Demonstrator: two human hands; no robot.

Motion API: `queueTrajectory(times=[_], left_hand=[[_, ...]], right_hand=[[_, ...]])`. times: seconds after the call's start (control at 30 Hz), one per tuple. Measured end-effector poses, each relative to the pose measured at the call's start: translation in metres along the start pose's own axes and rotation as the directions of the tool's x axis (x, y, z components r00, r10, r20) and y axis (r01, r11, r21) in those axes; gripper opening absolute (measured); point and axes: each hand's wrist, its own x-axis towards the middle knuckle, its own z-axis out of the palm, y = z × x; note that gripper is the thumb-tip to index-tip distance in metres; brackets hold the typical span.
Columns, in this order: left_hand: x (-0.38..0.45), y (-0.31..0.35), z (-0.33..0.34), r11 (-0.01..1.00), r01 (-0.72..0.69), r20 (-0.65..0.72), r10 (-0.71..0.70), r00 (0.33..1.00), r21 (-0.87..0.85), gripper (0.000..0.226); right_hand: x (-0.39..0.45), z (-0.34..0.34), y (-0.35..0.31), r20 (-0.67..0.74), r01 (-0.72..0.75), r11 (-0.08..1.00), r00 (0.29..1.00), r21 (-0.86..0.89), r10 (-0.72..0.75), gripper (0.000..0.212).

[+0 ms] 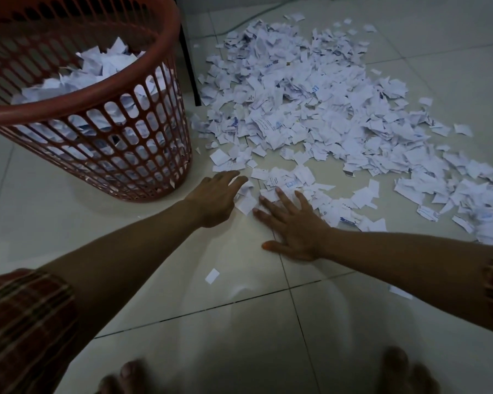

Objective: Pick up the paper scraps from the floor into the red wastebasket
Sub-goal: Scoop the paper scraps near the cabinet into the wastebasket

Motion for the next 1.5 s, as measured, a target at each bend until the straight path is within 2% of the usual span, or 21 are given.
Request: queueTrajectory(times=[0.13, 0.27, 0.4, 0.57, 0.7, 0.83, 0.9, 1.03, 1.13, 1.2, 1.33, 1.4, 1.43, 1.5], left_hand=[[-0.001, -0.006, -0.003, 0.999, 0.034, 0.02, -0.035, 0.999, 0.032, 0.062], [-0.002, -0.014, -0.003, 0.997, 0.063, 0.05, -0.066, 0.997, 0.047, 0.063], [-0.004, -0.024, 0.001, 0.996, 0.064, 0.073, -0.068, 0.995, 0.056, 0.064], [0.0, -0.023, -0.001, 0.995, 0.074, 0.08, -0.08, 0.994, 0.069, 0.064], [0.006, -0.013, -0.003, 0.996, 0.066, 0.072, -0.07, 0.995, 0.066, 0.062], [0.012, 0.001, 0.004, 0.998, 0.028, 0.046, -0.031, 0.998, 0.059, 0.061], [0.017, 0.008, 0.009, 0.998, 0.058, 0.065, -0.06, 0.996, 0.031, 0.069], [0.03, 0.03, 0.02, 0.963, 0.25, 0.136, -0.235, 0.962, -0.104, 0.099], [0.043, 0.05, 0.031, 0.894, 0.359, 0.155, -0.328, 0.932, -0.267, 0.119], [0.053, 0.065, 0.039, 0.864, 0.39, 0.14, -0.364, 0.921, -0.317, 0.126], [0.071, 0.1, 0.052, 0.882, 0.341, 0.026, -0.352, 0.936, -0.325, 0.126], [0.078, 0.115, 0.056, 0.909, 0.278, -0.01, -0.296, 0.955, -0.31, 0.123], [0.082, 0.121, 0.059, 0.922, 0.251, -0.016, -0.267, 0.963, -0.295, 0.12], [0.087, 0.128, 0.063, 0.941, 0.222, -0.018, -0.234, 0.972, -0.256, 0.11]], right_hand=[[-0.003, 0.007, -0.037, -0.013, 0.209, 0.978, 0.978, 0.018, -0.209, 0.078], [-0.006, 0.011, -0.077, -0.079, 0.413, 0.91, 0.909, 0.037, -0.409, 0.076], [-0.003, 0.015, -0.095, -0.044, 0.464, 0.885, 0.885, 0.033, -0.463, 0.077], [0.008, 0.008, -0.07, -0.002, 0.353, 0.935, 0.935, -0.029, -0.354, 0.076], [0.013, -0.001, -0.033, -0.008, 0.092, 0.994, 0.996, -0.06, -0.093, 0.079], [0.005, -0.003, 0.006, -0.046, -0.122, 0.99, 0.992, -0.075, 0.119, 0.084], [-0.003, -0.002, 0.02, -0.073, -0.184, 0.982, 0.981, -0.042, 0.181, 0.09], [-0.028, 0.006, 0.031, -0.087, -0.296, 0.952, 0.949, 0.081, 0.302, 0.092], [-0.055, 0.025, 0.028, -0.105, -0.432, 0.875, 0.881, 0.219, 0.461, 0.085], [-0.075, 0.038, 0.024, -0.11, -0.545, 0.782, 0.795, 0.302, 0.596, 0.084], [-0.11, 0.06, 0.023, 0.008, -0.758, 0.521, 0.57, 0.393, 0.822, 0.093], [-0.121, 0.067, 0.022, 0.097, -0.818, 0.352, 0.439, 0.455, 0.893, 0.097], [-0.126, 0.071, 0.023, 0.141, -0.83, 0.29, 0.397, 0.476, 0.907, 0.099], [-0.129, 0.078, 0.022, 0.172, -0.825, 0.274, 0.402, 0.494, 0.899, 0.101]])
